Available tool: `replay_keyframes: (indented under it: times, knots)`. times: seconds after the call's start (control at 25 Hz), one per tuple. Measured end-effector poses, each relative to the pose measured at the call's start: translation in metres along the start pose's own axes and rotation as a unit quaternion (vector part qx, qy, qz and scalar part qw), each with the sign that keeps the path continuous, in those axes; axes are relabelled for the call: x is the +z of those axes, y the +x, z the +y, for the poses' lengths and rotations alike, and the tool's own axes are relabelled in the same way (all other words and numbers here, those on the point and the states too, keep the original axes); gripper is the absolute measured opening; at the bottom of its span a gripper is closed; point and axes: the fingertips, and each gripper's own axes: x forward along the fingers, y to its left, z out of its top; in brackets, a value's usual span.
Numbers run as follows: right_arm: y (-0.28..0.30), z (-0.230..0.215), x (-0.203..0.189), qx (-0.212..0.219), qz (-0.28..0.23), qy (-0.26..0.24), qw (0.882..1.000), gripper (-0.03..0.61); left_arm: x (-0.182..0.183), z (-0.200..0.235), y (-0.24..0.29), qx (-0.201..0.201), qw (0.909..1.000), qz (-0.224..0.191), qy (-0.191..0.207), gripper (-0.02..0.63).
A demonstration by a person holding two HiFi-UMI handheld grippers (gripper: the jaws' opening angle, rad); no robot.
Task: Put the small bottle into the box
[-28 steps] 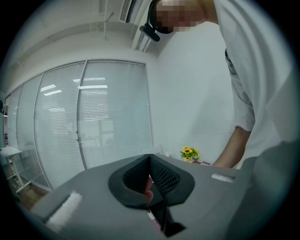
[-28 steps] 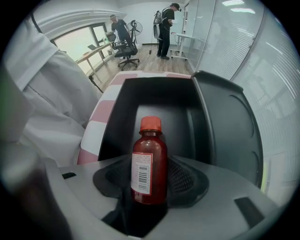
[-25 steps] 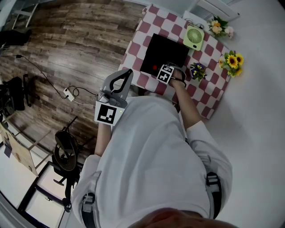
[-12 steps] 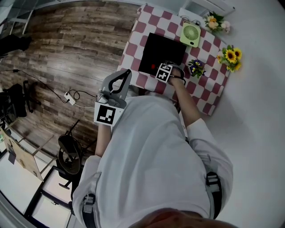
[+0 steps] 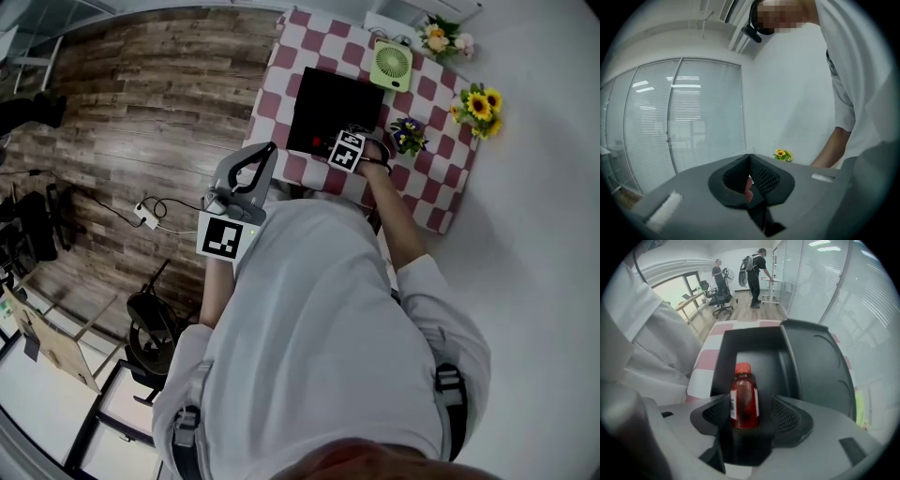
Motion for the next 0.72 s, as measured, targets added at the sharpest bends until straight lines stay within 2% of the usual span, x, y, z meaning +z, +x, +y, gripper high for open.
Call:
replay_keyframes:
  times: [0.12,0.2,0.28,0.32,0.4,0.52,0.6,0.64,0.72]
  knots:
    - [-0.024,-0.006,0.004,-0.01,-0.038,0.042,0.998,0.268,0.002,-0.001,0.004,-0.014,0.9999,-0.01,-0.001,0.0]
    - [-0.041,-0.01,0.007,-0.014,-0.077,0.087,0.993,0.255,0.003,-0.001,0.008,-0.016,0.9993,-0.02,-0.026,0.0]
    - [-0.06,-0.016,0.012,-0.016,-0.139,0.153,0.978,0.252,0.004,0.0,0.012,-0.018,0.998,-0.031,-0.051,0.0]
    - [-0.072,-0.019,0.016,-0.017,-0.177,0.189,0.966,0.249,0.005,0.0,0.014,-0.021,0.9976,-0.036,-0.056,0.0]
    - [-0.102,-0.026,0.026,-0.02,-0.259,0.256,0.931,0.238,0.007,0.002,0.019,-0.029,0.997,-0.041,-0.059,0.0]
    - [-0.158,-0.036,0.035,-0.047,-0.383,0.321,0.865,0.184,0.009,0.002,0.026,-0.043,0.9957,-0.051,-0.064,0.0]
    - [-0.203,-0.04,0.041,-0.081,-0.462,0.336,0.817,0.103,0.014,0.003,0.032,-0.052,0.9946,-0.06,-0.067,0.0]
    - [-0.227,-0.04,0.045,-0.1,-0.498,0.334,0.794,0.086,0.017,0.004,0.035,-0.055,0.9941,-0.065,-0.068,0.0]
    - [-0.277,-0.036,0.054,-0.14,-0.557,0.312,0.756,0.015,0.026,0.009,0.041,-0.057,0.9932,-0.074,-0.069,0.0]
